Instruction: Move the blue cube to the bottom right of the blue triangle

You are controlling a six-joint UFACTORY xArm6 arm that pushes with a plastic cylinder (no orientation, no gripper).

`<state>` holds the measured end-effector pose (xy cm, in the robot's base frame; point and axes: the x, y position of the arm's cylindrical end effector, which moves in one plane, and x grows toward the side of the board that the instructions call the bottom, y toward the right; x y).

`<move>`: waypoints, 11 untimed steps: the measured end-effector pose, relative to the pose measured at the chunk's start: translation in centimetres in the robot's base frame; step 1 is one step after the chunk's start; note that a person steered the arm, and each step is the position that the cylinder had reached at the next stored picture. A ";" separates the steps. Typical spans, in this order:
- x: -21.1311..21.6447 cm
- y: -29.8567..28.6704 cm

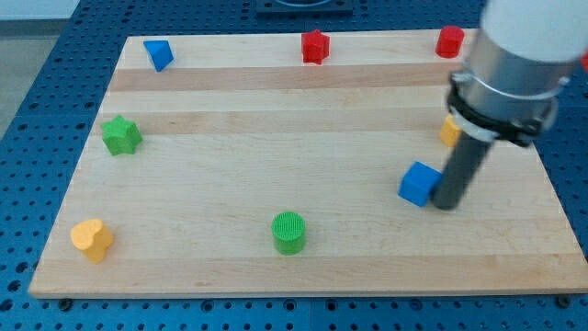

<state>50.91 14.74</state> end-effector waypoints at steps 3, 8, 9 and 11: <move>-6.1 -11.7; -10.3 -20.7; -8.2 -22.7; -14.8 -30.9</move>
